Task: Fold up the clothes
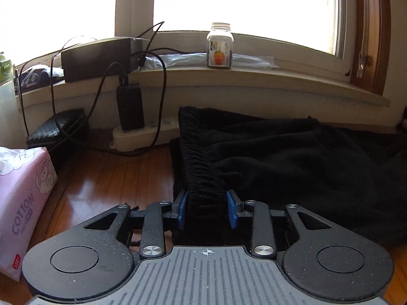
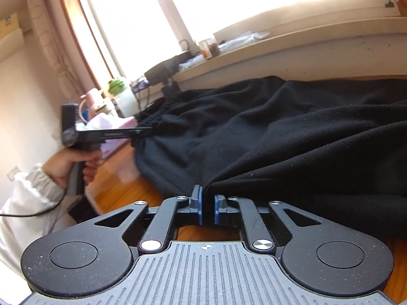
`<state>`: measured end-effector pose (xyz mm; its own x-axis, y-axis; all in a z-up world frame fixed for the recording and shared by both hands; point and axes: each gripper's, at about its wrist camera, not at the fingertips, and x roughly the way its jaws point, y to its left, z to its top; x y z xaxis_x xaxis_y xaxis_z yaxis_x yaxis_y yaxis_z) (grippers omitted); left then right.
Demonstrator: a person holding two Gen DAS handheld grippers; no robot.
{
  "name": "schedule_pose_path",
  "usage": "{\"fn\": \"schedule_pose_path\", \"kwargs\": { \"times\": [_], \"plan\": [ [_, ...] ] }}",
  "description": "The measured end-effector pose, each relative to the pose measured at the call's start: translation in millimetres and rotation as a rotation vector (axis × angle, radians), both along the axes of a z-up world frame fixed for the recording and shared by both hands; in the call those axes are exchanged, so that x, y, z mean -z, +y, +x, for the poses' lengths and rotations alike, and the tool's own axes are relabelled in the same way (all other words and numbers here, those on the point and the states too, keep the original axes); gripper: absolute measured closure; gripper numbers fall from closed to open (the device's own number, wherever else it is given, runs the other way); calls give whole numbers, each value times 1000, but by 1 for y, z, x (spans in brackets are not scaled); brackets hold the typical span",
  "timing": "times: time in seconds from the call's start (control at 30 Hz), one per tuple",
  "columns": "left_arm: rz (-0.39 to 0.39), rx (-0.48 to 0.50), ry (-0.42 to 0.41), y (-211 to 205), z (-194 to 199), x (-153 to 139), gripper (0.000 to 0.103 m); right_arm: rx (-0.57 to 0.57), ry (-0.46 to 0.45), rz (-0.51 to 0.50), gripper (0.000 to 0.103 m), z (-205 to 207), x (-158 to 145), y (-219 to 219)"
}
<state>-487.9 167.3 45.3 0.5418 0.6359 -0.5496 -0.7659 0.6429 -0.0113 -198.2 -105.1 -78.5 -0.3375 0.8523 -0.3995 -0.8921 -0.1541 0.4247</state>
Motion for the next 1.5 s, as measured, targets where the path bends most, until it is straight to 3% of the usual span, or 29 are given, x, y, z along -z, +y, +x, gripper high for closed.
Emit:
{"fn": "schedule_pose_path", "kwargs": {
  "times": [0.23, 0.33, 0.4, 0.53, 0.93, 0.97, 1.0, 1.2, 1.37, 1.5],
  "plan": [
    [24, -18, 36, -5, -1, 1, 69, -28, -11, 7, 94, -3, -2, -38],
    [26, -16, 37, -5, -1, 1, 69, 0, 31, 14, 82, 4, 1, -33],
    [28, -15, 40, -6, -1, 2, 69, 24, 68, 21, 62, 8, 3, -27],
    [24, -11, 40, -5, -1, 4, 68, 36, 164, 59, 56, 15, 8, -16],
    [26, -20, 16, -7, -4, 12, 67, 192, 296, 55, 65, 37, 18, -17],
    [26, -20, 14, -7, -4, 12, 67, 207, 307, 52, 89, 39, 18, -17],
    [24, -19, 11, -7, -5, 12, 67, 221, 318, 49, 98, 42, 19, -18],
    [22, -17, 7, -6, -6, 14, 67, 200, 316, 67, 98, 42, 7, -61],
    [28, -22, 12, -8, -5, 14, 66, 213, 243, 86, 97, 40, -1, -74],
    [17, -24, 4, -9, -8, 10, 66, 247, 163, 80, 88, 42, -3, -74]
  ]
}}
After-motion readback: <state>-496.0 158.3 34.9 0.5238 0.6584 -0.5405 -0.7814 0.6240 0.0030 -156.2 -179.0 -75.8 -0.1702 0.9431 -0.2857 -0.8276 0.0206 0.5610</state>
